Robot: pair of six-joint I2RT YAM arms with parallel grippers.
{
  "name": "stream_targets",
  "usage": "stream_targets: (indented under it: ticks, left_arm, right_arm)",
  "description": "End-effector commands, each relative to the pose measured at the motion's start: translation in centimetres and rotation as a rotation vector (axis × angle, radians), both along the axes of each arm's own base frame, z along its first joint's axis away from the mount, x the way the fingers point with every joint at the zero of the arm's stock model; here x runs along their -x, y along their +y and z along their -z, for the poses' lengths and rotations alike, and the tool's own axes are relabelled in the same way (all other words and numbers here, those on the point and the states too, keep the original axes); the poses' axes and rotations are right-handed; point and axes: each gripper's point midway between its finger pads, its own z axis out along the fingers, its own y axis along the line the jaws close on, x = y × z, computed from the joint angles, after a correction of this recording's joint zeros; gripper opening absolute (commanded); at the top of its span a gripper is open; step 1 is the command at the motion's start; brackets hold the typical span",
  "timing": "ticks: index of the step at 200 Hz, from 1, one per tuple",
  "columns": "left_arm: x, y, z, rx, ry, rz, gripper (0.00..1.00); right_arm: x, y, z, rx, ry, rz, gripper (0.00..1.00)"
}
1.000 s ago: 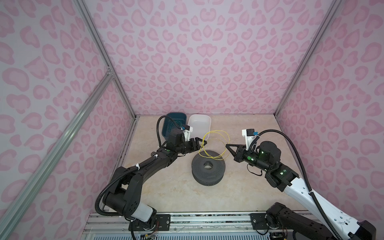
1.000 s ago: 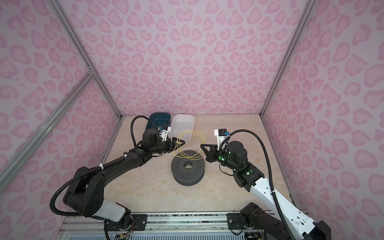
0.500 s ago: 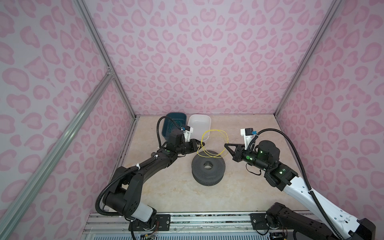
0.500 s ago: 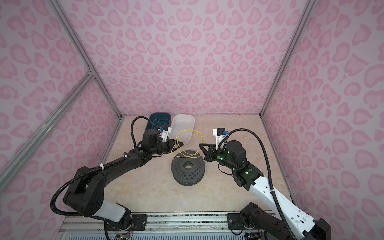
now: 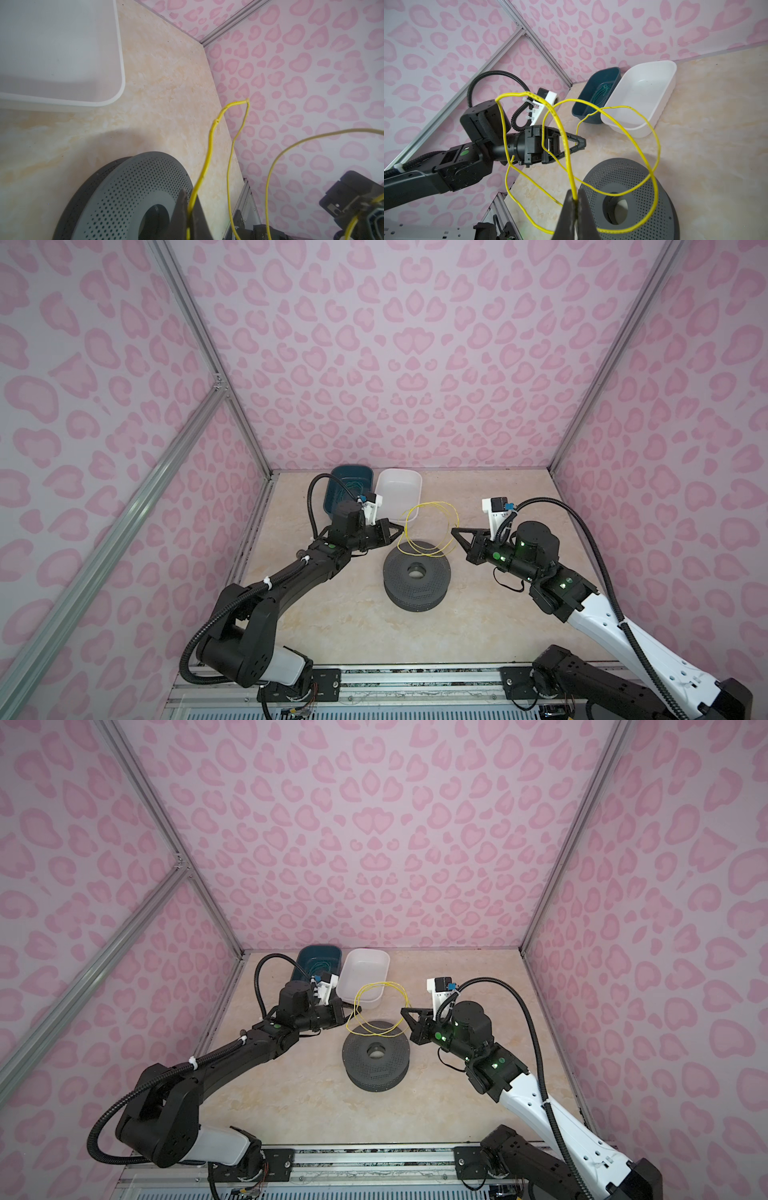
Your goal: Wrap the cables
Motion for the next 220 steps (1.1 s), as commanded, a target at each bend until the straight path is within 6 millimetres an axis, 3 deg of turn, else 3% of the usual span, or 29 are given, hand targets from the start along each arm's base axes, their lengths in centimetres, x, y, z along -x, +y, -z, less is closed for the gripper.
stream_targets:
  ticks: [1, 29, 56, 127, 184, 220]
  left_arm:
    - [-0.8, 2.4, -0.5, -0.023, -0.037, -0.099, 0.04]
    - [-0.9, 4.6, -2.1, -0.021, -0.086, -0.165, 0.04]
    - [-0.5, 4.8, -5.0, -0.003, -0.173, -0.157, 0.04]
    - [-0.9, 4.1, -13.2, 0.109, -0.344, -0.139, 0.04]
    - [-0.7, 4.3, -16.4, 0.163, -0.430, -0.165, 0.04]
    - [-0.1, 4.8, -17.3, 0.165, -0.475, -0.192, 0.04]
  right_arm:
    - [-1.0, -2.0, 1.9, 0.083, 0.015, 0.072, 0.00]
    - [-1.3, -2.6, 5.0, 0.132, 0.076, 0.041, 0.00]
    - [-0.9, -1.4, 6.7, 0.143, 0.121, -0.041, 0.14]
    - [-1.1, -1.5, 1.8, 0.079, 0.031, -0.013, 0.35]
    - [-0.6, -0.7, -2.2, -0.060, -0.014, 0.055, 0.38]
    - [-0.2, -0.4, -1.8, -0.153, 0.015, 0.118, 0.43]
